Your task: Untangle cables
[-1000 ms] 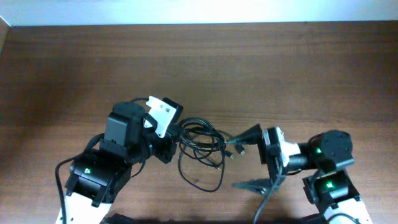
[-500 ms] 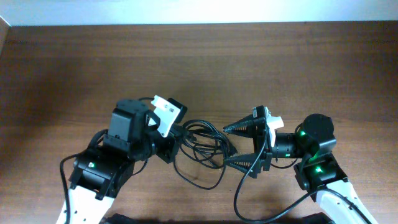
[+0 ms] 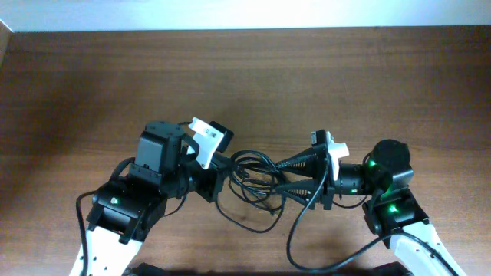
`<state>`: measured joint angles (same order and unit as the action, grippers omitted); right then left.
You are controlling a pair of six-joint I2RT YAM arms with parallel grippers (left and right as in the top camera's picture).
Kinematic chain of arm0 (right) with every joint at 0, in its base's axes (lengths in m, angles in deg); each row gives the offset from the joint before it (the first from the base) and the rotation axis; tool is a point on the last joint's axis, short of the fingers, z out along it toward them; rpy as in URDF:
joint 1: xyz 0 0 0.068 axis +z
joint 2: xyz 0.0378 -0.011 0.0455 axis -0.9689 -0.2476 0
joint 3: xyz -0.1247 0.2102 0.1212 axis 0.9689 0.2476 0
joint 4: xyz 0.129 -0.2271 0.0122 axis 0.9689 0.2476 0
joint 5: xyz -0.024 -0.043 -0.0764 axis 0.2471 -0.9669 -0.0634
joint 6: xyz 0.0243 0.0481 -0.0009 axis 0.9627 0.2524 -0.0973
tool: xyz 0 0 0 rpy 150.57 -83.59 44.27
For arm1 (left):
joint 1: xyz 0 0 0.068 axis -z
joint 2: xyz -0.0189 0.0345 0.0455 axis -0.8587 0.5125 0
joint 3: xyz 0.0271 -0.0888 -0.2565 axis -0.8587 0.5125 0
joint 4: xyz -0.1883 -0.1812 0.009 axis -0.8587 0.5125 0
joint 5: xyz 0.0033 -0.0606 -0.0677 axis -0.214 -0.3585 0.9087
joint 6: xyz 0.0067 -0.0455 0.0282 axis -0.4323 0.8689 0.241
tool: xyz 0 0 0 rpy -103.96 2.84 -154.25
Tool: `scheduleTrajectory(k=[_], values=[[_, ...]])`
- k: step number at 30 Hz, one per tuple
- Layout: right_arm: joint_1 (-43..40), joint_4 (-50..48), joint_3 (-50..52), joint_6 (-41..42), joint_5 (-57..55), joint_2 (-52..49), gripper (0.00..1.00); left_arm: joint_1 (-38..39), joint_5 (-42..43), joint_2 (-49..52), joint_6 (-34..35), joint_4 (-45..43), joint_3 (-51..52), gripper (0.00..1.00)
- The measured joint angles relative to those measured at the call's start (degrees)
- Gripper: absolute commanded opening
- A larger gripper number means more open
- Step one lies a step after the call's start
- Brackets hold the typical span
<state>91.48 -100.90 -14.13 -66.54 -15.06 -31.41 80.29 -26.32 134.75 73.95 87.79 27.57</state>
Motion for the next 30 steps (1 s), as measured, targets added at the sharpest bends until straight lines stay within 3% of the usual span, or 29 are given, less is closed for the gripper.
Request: scheduleTrajectory(k=[4,10,18,21,22,23,26,30], values=[[0.0,1.22,0.0,-0.37,-2.51,-0.04,0.6,0.0,0.76,0.0,1.79,0.02,0.02,0.0],[0.0,4.57,0.0,-3.37,-4.79,-0.04,0.42,0.0,1.22,0.35,4.52,0.02,0.0,0.0],[0.0,4.59,0.0,-3.82,-5.66,-0.04,0.27,0.0,1.88,3.48,5.77,0.0,0.0,0.0],[0.0,4.59,0.0,-3.74,-5.97,-0.04,0.3,0.0,2.1,3.54,5.79,0.0,0.0,0.0],[0.0,4.59,0.0,-3.78,-5.99,-0.04,0.41,0.0,2.27,3.54,5.79,0.0,0.02,0.0],[0.0,4.57,0.0,-3.82,-5.99,-0.04,0.43,0.0,2.54,3.54,5.79,-0.07,0.02,0.0],[0.0,4.57,0.0,-3.89,-6.12,-0.04,0.43,0.0,3.89,3.54,5.84,-1.53,0.02,0.0],[0.0,4.61,0.0,-3.8,-6.12,-0.04,0.35,0.0,4.74,3.54,6.01,-2.56,0.02,0.0]])
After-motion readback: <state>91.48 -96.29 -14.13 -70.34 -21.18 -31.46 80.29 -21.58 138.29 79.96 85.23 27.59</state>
